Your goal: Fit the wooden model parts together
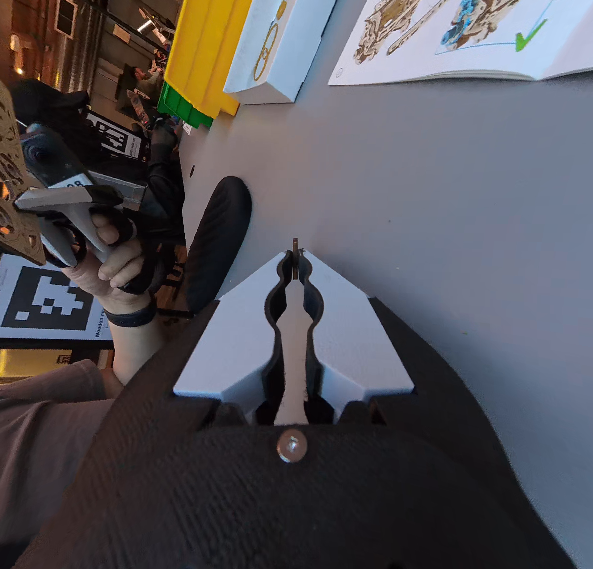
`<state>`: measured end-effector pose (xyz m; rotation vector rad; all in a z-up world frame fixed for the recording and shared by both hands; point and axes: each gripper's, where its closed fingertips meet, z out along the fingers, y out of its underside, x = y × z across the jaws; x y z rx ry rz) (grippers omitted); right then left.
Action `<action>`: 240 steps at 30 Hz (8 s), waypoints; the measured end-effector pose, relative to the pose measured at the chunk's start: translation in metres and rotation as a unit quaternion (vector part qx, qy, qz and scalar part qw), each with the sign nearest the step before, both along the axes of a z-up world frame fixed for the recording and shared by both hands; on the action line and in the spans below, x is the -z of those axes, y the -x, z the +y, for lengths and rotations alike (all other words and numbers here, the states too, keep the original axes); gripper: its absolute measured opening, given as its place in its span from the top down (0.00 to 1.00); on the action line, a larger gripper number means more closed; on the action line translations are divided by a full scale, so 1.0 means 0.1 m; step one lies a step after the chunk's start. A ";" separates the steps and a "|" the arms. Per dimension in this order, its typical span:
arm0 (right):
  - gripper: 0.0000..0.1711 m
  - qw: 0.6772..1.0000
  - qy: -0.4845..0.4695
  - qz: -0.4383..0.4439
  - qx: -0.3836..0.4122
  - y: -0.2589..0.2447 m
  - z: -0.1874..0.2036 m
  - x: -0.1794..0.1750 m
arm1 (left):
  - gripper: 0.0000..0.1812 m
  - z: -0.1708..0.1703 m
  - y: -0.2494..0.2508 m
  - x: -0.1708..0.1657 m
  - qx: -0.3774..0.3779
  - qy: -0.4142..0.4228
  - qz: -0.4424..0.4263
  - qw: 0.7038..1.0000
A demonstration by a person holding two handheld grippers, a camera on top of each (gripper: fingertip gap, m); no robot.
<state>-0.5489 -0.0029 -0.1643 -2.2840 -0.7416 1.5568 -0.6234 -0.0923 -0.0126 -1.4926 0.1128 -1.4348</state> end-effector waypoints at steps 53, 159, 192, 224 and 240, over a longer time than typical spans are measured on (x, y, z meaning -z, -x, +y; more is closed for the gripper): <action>0.75 0.941 -0.049 0.329 0.062 -0.52 0.06 -1.15 | 0.99 0.02 -0.48 0.64 0.158 0.081 0.139 0.974; 0.99 0.943 0.119 0.312 0.010 -0.45 -0.15 -0.80 | 0.70 0.00 -0.41 0.64 0.091 0.102 0.013 0.990; 0.76 0.910 -0.040 0.413 0.008 -0.57 -0.15 -1.55 | 1.00 0.30 -1.04 0.41 -0.001 -0.019 -0.052 0.998; 0.63 0.816 -0.562 -0.121 0.064 -0.26 -0.07 -1.61 | 1.00 0.84 -0.75 0.31 -0.096 -0.062 0.022 0.993; 0.63 0.837 -0.535 -0.102 0.056 -0.10 -0.31 -1.64 | 1.00 0.83 -0.78 0.35 -0.092 -0.060 0.026 0.994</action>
